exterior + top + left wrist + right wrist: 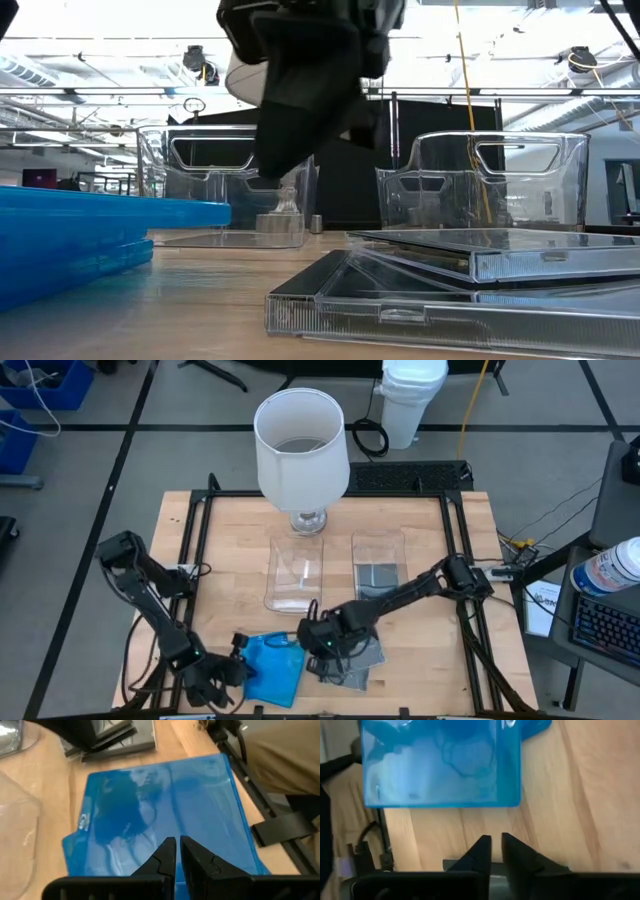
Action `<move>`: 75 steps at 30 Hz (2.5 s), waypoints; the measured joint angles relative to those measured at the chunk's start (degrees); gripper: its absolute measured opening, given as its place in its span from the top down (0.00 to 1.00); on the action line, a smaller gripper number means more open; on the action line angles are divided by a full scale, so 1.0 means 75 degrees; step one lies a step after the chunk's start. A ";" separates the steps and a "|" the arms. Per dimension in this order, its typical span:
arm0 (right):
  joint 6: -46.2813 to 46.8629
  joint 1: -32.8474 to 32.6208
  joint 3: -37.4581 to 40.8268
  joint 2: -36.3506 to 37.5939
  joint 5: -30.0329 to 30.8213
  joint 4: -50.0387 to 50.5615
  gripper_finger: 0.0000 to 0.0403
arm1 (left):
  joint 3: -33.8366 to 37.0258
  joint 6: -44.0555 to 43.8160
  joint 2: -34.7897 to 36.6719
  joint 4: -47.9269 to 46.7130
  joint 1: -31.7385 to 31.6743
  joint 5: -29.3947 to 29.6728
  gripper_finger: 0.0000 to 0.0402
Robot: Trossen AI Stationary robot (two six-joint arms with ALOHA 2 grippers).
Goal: Pick & place jewel cases by type
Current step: Put the blue CD case into the left transparent bin
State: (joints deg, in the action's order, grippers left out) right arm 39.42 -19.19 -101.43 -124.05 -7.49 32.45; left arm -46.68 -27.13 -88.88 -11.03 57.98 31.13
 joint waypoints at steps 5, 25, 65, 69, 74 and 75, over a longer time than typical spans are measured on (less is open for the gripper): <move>0.0153 0.0410 0.0000 0.0000 -0.0445 -0.0124 0.75 | 0.0000 0.0026 -0.0485 0.0227 -0.0026 -0.0009 0.91; 0.1446 0.0705 0.0695 0.0006 -0.0573 -0.0759 0.62 | 0.0003 0.0122 -0.0799 0.0539 -0.0119 -0.0016 0.91; 0.2894 0.0432 0.2311 0.0003 -0.0234 -0.4587 0.61 | -0.0425 -0.0956 -0.1877 0.0662 0.0102 0.0068 0.91; 0.2879 0.0432 0.2311 0.0003 -0.0619 -0.4602 0.61 | -0.0427 -0.1136 -0.2101 0.0687 0.0018 0.0052 0.91; 0.2881 0.0404 0.2317 -0.0002 -0.1106 -0.4614 0.62 | -0.0425 -0.1229 -0.2157 0.0671 -0.0019 0.0035 0.91; 0.2881 0.0393 0.2317 -0.0003 -0.1166 -0.4610 0.62 | -0.0425 -0.1230 -0.2161 0.0671 -0.0020 0.0050 0.91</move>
State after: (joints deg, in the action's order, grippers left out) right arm 61.04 -16.24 -84.05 -124.07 -16.23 -2.12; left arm -49.87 -36.36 -105.09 -6.00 57.82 31.50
